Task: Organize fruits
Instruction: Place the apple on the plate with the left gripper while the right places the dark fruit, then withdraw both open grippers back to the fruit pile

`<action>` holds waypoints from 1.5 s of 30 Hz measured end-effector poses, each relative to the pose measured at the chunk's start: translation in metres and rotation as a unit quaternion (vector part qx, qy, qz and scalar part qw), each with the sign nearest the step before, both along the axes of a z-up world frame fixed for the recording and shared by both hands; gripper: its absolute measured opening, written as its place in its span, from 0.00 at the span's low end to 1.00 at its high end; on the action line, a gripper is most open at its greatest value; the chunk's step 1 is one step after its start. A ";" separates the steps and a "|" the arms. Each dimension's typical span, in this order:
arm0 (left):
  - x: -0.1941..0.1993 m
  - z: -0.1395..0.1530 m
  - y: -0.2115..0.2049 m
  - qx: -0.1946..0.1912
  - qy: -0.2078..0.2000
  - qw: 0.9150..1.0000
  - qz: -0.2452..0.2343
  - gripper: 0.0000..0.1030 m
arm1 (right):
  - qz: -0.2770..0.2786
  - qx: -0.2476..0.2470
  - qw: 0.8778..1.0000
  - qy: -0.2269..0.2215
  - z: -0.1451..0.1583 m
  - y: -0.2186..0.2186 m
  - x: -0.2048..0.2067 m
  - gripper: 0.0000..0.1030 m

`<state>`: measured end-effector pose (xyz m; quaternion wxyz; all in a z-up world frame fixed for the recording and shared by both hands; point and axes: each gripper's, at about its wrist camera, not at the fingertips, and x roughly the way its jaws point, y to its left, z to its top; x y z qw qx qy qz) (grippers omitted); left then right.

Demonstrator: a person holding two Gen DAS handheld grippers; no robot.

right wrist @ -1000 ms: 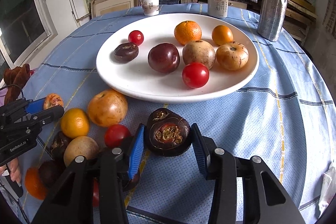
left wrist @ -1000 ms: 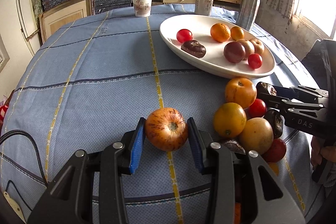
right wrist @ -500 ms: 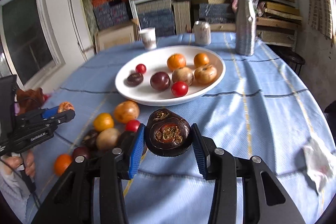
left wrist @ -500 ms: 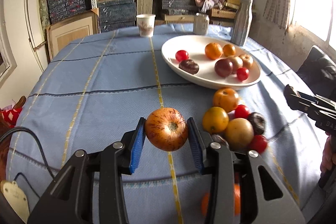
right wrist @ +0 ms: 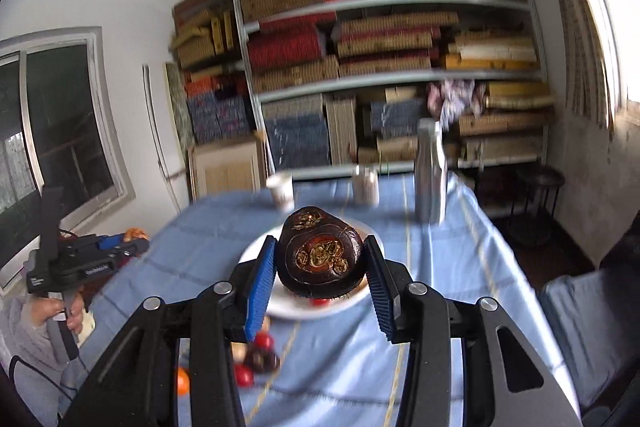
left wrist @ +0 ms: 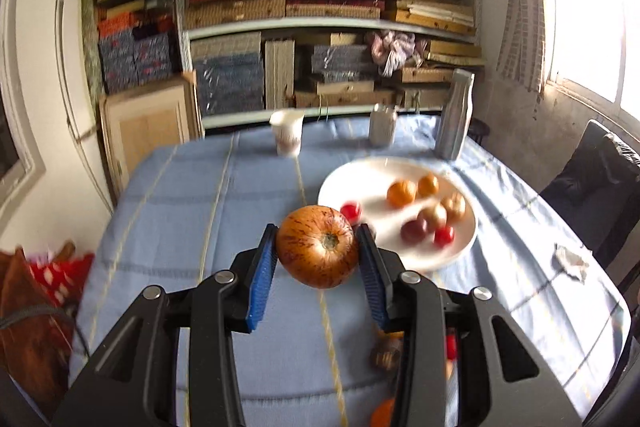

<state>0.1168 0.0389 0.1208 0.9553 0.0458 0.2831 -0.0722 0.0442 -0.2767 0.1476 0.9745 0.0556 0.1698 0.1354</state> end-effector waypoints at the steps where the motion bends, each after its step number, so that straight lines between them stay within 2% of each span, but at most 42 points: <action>1: 0.008 0.005 -0.007 0.001 0.000 1.000 -0.006 0.38 | 0.000 -0.002 1.000 -0.006 0.007 0.001 0.002 0.43; 5: 0.045 0.011 -0.031 0.003 0.009 1.000 -0.018 0.38 | 0.014 -0.011 1.000 -0.012 0.021 0.014 0.022 0.43; 8: 0.084 -0.003 -0.051 0.009 0.029 0.999 -0.022 0.38 | 0.034 -0.017 0.999 0.006 0.011 0.034 0.050 0.43; 15: 0.161 -0.053 -0.079 0.022 0.072 0.997 -0.022 0.38 | 0.070 -0.042 0.992 0.091 -0.053 0.087 0.123 0.43; 23: 0.228 -0.102 -0.089 0.008 0.113 0.993 -0.025 0.38 | 0.087 -0.057 0.982 0.158 -0.110 0.123 0.173 0.43; 29: 0.254 -0.133 -0.091 0.012 0.142 0.989 -0.031 0.38 | 0.097 -0.069 0.977 0.174 -0.130 0.135 0.183 0.43; 34: 0.263 -0.147 -0.089 0.006 0.158 0.987 -0.032 0.38 | 0.098 -0.083 0.976 0.174 -0.136 0.142 0.184 0.44; 35: 0.262 -0.146 -0.087 -0.002 0.157 0.987 -0.034 0.44 | 0.097 -0.088 0.976 0.171 -0.135 0.143 0.184 0.44; 36: 0.261 -0.143 -0.085 -0.006 0.149 0.988 -0.029 0.57 | 0.097 -0.090 0.977 0.169 -0.135 0.144 0.183 0.44; 43: 0.246 -0.123 -0.076 -0.003 0.128 0.991 -0.025 0.60 | 0.093 -0.085 0.980 0.154 -0.125 0.138 0.176 0.45; 45: 0.236 -0.114 -0.070 -0.004 0.121 0.992 -0.023 0.66 | 0.093 -0.079 0.982 0.145 -0.116 0.135 0.170 0.45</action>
